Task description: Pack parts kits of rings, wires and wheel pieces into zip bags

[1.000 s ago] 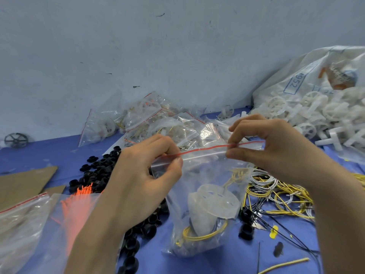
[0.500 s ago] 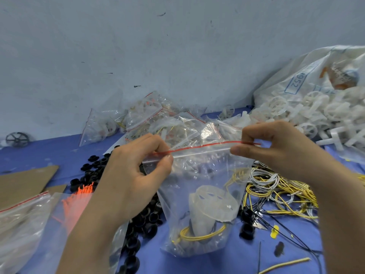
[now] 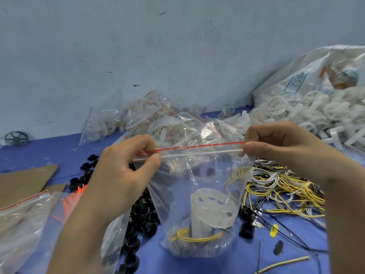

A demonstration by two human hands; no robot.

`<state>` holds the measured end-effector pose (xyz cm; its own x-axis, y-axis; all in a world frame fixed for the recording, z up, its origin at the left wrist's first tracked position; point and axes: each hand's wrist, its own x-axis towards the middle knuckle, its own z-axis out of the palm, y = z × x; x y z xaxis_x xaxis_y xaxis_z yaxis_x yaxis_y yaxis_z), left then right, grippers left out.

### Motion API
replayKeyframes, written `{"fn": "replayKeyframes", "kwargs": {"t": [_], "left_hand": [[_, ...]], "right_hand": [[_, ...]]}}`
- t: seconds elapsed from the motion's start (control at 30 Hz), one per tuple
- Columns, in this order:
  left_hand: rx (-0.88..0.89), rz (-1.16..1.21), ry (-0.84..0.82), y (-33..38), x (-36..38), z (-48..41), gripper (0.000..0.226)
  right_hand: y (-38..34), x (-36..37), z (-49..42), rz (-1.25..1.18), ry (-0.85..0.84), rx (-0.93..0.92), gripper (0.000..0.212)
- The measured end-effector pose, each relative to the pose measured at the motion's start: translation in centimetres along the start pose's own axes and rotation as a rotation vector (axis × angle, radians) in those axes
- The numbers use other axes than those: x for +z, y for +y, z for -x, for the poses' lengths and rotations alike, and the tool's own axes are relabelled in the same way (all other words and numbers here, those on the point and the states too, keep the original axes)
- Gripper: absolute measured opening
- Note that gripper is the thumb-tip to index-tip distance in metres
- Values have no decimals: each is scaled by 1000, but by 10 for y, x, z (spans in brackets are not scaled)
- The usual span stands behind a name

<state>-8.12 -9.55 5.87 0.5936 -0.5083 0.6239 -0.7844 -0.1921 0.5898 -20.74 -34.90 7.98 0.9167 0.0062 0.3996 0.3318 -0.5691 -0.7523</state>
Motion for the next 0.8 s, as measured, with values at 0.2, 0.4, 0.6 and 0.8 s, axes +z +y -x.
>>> {"fn": "replayKeyframes", "kwargs": {"t": [0.2,0.4,0.6,0.8], "left_hand": [[21,4,-54,5,3,0,16],[47,76,-149,18,14,-2,10],[92,5,-137,23,14,-2,12],[73,29,-159,29,22,-1,10]], "right_hand": [[0,3,-4,5,-2,-30,35],[-5,18,-11,29,-56,5,22],[-11,20,-9,78,-15,-51,11],[-19,26,-11,117,-54,-30,5]]}}
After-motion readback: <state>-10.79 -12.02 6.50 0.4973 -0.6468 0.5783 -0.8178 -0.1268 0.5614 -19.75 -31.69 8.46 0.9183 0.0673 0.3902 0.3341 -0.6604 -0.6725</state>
